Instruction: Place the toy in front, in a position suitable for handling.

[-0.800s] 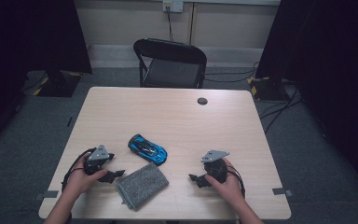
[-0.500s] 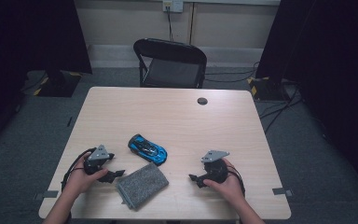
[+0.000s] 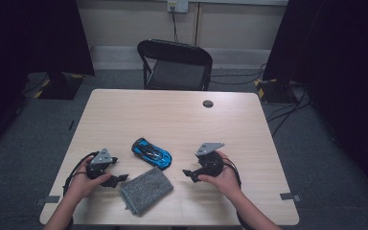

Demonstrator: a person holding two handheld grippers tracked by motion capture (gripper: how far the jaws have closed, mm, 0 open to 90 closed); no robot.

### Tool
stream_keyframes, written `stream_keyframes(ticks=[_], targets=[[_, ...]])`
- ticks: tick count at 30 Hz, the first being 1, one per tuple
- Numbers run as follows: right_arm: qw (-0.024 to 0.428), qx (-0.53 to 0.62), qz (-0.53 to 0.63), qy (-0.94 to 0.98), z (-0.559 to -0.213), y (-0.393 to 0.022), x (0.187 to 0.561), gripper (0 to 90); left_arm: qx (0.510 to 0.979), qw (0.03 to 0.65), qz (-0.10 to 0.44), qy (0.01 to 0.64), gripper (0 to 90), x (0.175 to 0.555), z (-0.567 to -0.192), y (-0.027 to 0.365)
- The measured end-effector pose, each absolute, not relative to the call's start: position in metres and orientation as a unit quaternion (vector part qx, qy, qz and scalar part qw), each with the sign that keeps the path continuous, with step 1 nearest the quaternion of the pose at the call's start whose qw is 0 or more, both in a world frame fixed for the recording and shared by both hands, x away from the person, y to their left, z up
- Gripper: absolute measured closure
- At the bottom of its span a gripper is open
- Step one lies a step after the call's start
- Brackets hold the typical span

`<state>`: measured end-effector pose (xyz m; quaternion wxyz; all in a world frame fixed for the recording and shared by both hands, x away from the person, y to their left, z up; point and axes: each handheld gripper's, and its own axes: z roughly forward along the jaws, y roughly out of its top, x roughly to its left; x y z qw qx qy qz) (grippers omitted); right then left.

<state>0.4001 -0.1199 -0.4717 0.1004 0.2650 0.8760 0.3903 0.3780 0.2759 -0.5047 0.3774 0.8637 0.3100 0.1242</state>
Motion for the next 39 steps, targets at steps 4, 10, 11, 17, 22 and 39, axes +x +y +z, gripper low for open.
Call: stream_keyframes(ticks=[4,10,11,17,22,39], targets=[[0.094,0.263,0.391,0.877,-0.468,-0.1,0.409,14.6,0.864,0.377,0.125,0.309,14.9,0.378,-0.505,0.276],[0.085,0.255,0.399,0.877,-0.467,-0.07,0.419,14.6,0.864,0.377,0.124,0.309,14.8,0.378,-0.505,0.276],[0.084,0.255,0.398,0.877,-0.466,-0.067,0.421,14.6,0.864,0.378,0.124,0.309,14.8,0.378,-0.505,0.276],[0.077,0.249,0.4,0.879,-0.462,-0.048,0.429,14.6,0.864,0.377,0.124,0.309,14.8,0.378,-0.505,0.276],[0.079,0.242,0.394,0.883,-0.463,-0.031,0.435,14.6,0.864,0.378,0.124,0.31,14.8,0.378,-0.505,0.276],[0.07,0.249,0.392,0.883,-0.473,-0.002,0.446,14.6,0.864,0.378,0.124,0.309,14.8,0.378,-0.505,0.276]])
